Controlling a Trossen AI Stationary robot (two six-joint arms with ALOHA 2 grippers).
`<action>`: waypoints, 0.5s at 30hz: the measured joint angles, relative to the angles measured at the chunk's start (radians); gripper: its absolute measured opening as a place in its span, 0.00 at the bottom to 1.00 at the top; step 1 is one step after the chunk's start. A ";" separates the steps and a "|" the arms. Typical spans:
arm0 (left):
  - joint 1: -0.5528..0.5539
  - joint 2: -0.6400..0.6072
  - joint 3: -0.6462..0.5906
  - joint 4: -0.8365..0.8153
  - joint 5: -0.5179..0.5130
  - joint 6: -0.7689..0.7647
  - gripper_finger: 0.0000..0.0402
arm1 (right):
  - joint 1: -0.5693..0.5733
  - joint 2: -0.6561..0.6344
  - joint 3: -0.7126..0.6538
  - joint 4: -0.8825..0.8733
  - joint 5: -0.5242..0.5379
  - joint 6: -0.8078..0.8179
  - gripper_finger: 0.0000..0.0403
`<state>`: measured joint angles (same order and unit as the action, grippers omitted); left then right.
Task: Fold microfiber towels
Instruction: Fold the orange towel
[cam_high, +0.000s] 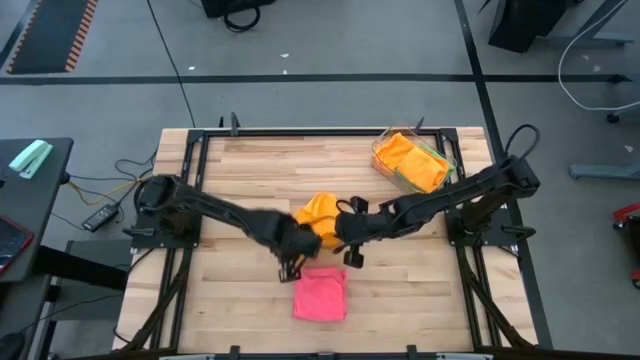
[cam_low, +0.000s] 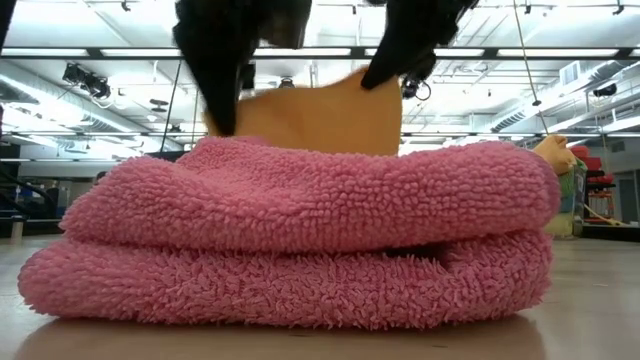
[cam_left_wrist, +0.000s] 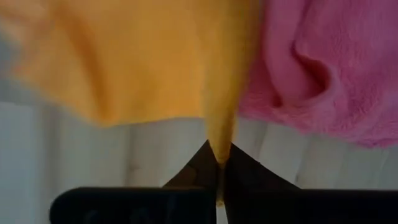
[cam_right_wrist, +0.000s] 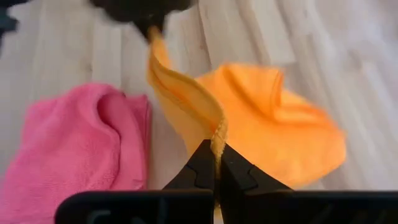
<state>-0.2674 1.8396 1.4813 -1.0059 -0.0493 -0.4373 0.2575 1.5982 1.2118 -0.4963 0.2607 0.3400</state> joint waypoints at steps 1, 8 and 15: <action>0.017 -0.018 0.014 -0.026 -0.003 0.016 0.04 | -0.010 -0.019 0.000 -0.002 -0.002 -0.020 0.01; 0.166 -0.157 0.223 -0.144 0.238 0.083 0.02 | -0.115 -0.237 0.015 -0.028 -0.199 -0.133 0.01; 0.201 -0.151 0.440 -0.033 0.515 0.084 0.02 | -0.111 -0.359 0.027 -0.052 -0.565 -0.208 0.01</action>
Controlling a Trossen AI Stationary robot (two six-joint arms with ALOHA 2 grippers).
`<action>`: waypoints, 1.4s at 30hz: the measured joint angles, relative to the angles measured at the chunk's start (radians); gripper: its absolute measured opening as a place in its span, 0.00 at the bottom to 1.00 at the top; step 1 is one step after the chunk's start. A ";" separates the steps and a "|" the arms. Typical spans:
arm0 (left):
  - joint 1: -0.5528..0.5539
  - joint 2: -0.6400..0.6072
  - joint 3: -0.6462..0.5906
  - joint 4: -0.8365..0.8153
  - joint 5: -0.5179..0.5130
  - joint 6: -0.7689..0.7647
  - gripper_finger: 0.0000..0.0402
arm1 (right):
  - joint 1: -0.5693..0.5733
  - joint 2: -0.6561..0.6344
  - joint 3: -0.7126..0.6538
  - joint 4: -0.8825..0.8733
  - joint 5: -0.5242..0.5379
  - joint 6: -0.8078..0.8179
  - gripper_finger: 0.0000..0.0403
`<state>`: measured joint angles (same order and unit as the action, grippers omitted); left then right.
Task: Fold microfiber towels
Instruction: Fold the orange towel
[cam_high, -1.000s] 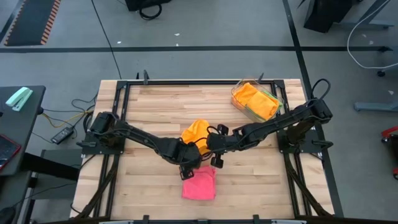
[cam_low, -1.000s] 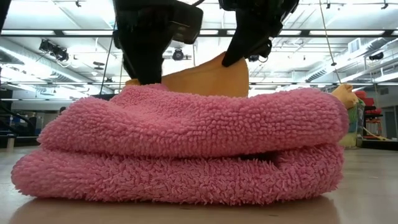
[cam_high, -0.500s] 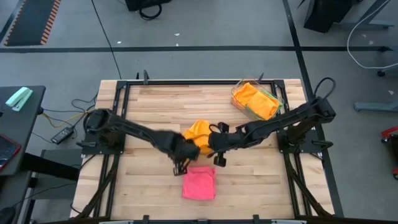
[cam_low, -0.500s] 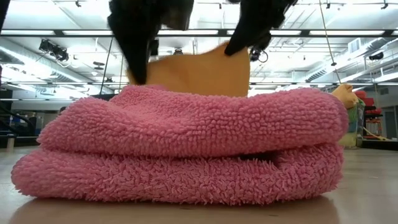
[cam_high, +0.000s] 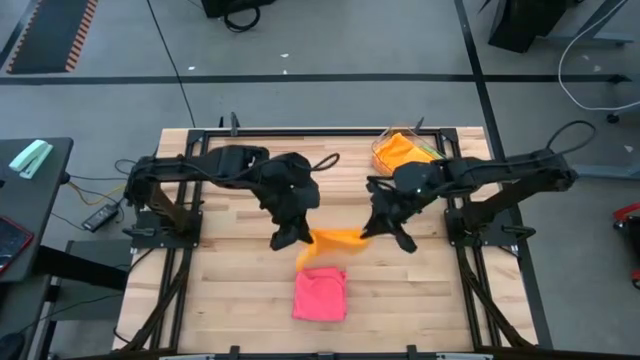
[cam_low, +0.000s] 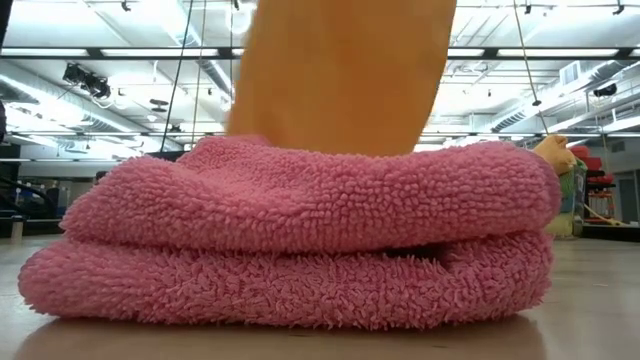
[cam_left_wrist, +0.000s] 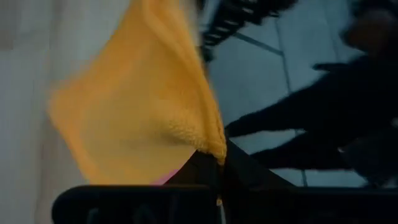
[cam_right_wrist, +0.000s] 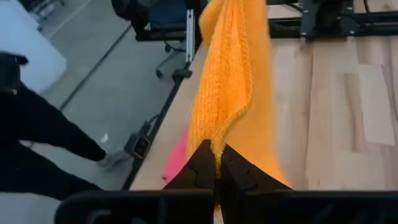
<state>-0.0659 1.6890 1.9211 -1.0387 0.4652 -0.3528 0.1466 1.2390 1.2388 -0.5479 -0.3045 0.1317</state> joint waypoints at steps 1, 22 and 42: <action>0.000 0.007 0.012 0.002 0.015 0.025 0.02 | 0.003 0.000 0.000 -0.009 -0.004 -0.016 0.01; 0.342 0.029 0.033 -0.241 -0.422 0.424 0.02 | -0.449 0.103 0.041 0.089 0.184 -0.628 0.01; -0.166 0.031 -0.483 0.318 -0.329 -0.096 0.07 | -0.017 0.257 -0.120 -0.033 0.069 -0.392 0.01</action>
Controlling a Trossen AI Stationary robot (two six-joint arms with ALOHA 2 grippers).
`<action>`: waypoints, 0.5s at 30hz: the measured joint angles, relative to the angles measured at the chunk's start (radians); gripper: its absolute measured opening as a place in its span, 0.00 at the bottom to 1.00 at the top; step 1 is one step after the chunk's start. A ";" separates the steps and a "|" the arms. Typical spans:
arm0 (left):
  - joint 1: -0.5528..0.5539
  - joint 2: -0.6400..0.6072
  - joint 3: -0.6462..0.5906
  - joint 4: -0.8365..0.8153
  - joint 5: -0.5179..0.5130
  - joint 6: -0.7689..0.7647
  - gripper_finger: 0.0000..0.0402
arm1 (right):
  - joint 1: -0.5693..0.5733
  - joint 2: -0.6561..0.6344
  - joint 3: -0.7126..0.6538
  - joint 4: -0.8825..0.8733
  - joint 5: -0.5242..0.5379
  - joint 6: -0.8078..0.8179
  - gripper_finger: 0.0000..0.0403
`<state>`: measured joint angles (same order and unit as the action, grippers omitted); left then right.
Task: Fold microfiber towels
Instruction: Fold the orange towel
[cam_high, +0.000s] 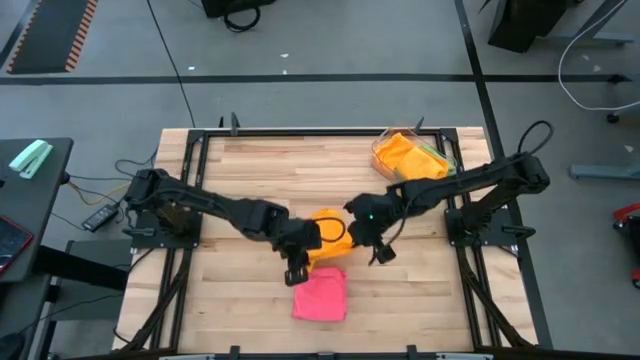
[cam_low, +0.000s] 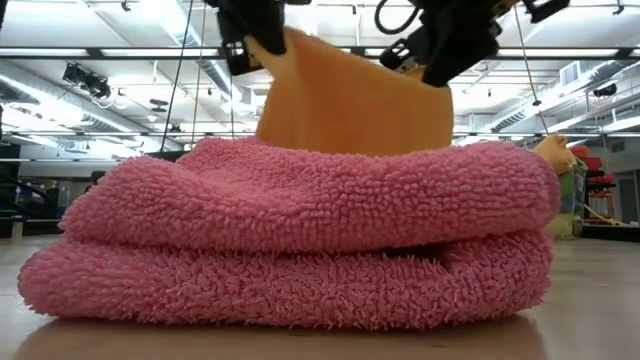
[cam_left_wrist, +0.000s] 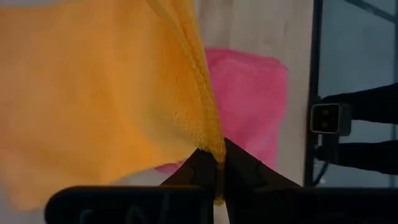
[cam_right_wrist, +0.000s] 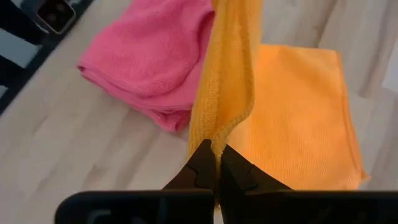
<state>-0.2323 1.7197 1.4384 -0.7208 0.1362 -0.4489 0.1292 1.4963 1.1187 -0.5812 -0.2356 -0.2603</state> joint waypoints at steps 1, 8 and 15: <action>-0.006 0.000 -0.013 0.011 0.000 -0.017 0.06 | 0.010 0.003 -0.009 0.017 0.014 -0.002 0.01; 0.009 0.000 -0.114 0.004 -0.014 -0.099 0.03 | -0.009 0.082 -0.028 0.128 0.115 -0.029 0.01; 0.063 0.000 -0.223 0.016 -0.054 -0.124 0.07 | -0.084 0.179 -0.028 0.205 0.164 -0.100 0.01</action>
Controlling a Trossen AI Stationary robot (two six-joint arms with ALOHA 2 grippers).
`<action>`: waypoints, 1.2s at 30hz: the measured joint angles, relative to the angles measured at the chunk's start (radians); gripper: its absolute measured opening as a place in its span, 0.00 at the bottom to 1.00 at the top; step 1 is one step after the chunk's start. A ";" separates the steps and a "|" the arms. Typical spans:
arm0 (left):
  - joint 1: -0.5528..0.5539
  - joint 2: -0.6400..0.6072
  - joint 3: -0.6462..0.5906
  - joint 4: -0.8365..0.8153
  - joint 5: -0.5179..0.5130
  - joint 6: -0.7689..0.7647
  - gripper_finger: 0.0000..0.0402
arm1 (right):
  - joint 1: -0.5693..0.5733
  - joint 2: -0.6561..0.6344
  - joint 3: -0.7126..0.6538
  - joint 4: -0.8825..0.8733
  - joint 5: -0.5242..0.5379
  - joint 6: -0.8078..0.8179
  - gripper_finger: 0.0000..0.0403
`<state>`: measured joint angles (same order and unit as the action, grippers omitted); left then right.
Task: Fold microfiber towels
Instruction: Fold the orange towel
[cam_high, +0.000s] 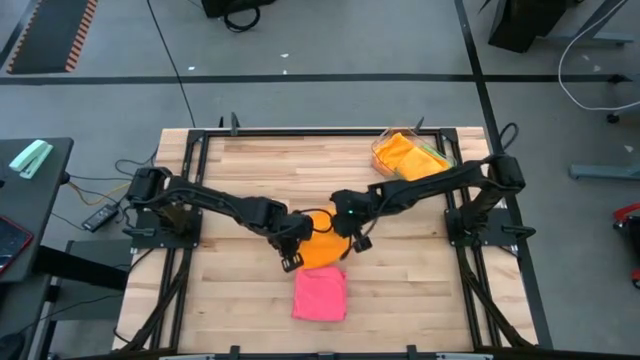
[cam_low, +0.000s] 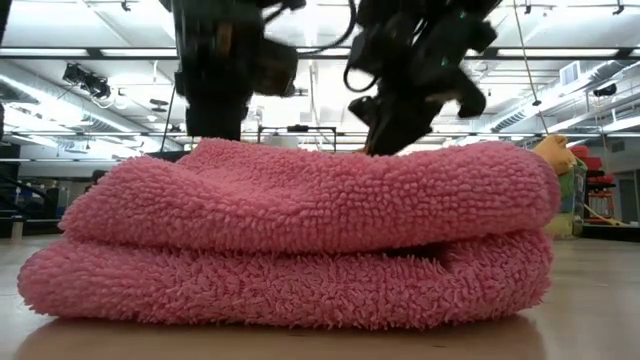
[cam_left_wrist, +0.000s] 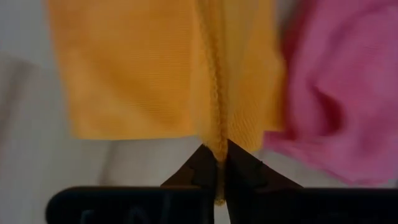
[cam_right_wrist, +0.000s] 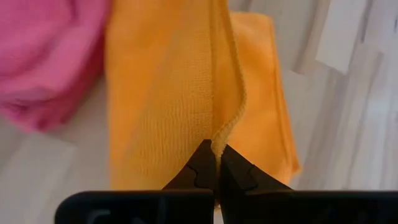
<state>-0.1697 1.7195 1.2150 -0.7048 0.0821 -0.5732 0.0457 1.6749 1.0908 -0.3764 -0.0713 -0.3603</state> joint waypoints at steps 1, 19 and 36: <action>0.008 0.000 -0.012 0.004 -0.010 0.000 0.06 | -0.009 0.008 0.000 0.006 0.009 -0.007 0.01; 0.084 0.000 -0.193 0.150 -0.024 -0.067 0.06 | -0.127 0.154 0.000 0.150 0.011 -0.152 0.02; 0.148 -0.027 -0.186 0.121 0.057 -0.042 0.49 | -0.233 0.032 0.042 0.019 0.070 -0.076 0.39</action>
<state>-0.0213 1.6922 1.0286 -0.5834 0.1389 -0.6156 -0.1876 1.7065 1.1325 -0.3578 -0.0011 -0.4362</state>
